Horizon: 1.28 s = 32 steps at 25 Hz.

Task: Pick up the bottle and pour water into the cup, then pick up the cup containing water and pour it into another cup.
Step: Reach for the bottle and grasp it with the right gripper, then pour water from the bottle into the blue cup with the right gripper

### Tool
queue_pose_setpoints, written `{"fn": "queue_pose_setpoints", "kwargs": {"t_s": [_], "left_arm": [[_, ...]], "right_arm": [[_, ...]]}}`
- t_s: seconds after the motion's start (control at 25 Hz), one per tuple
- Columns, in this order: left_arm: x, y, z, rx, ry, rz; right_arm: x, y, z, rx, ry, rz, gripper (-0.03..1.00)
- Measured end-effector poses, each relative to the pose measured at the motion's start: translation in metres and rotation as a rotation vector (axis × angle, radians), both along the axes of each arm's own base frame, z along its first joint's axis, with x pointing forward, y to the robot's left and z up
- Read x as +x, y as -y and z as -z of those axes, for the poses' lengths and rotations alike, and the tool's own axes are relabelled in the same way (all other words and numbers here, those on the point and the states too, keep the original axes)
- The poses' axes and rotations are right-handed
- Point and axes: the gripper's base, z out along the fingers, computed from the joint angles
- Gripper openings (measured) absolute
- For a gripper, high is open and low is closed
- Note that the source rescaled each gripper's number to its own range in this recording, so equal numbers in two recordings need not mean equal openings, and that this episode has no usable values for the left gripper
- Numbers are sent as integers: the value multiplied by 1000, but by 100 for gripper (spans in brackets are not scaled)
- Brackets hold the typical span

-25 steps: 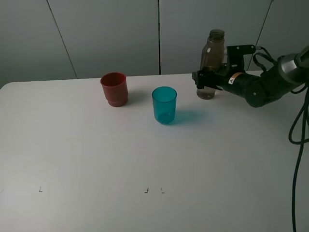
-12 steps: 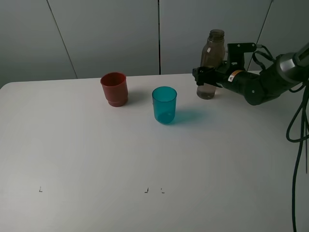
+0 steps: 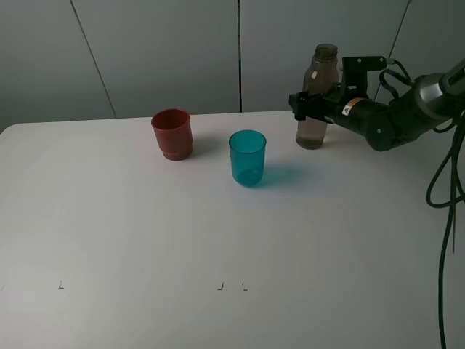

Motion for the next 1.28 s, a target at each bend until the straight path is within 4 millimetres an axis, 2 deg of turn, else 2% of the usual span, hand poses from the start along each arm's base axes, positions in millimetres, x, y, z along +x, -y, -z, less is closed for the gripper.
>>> {"fn": "queue_pose_setpoints", "kwargs": {"t_s": [0.56, 0.6, 0.64, 0.68, 0.72, 0.8, 1.28], "left_arm": [[0, 0, 0, 0, 0, 0], [0, 0, 0, 0, 0, 0], [0, 0, 0, 0, 0, 0], [0, 0, 0, 0, 0, 0], [0, 0, 0, 0, 0, 0], [0, 0, 0, 0, 0, 0], [0, 0, 0, 6, 0, 3]], "right_arm": [[1, 0, 0, -6, -13, 2, 99], [1, 0, 0, -6, -13, 2, 89], [1, 0, 0, -6, -13, 2, 69], [1, 0, 0, -6, -14, 2, 43], [1, 0, 0, -7, -14, 0, 4], [1, 0, 1, -10, -17, -1, 1], [0, -2, 1, -32, -13, -36, 1]]}}
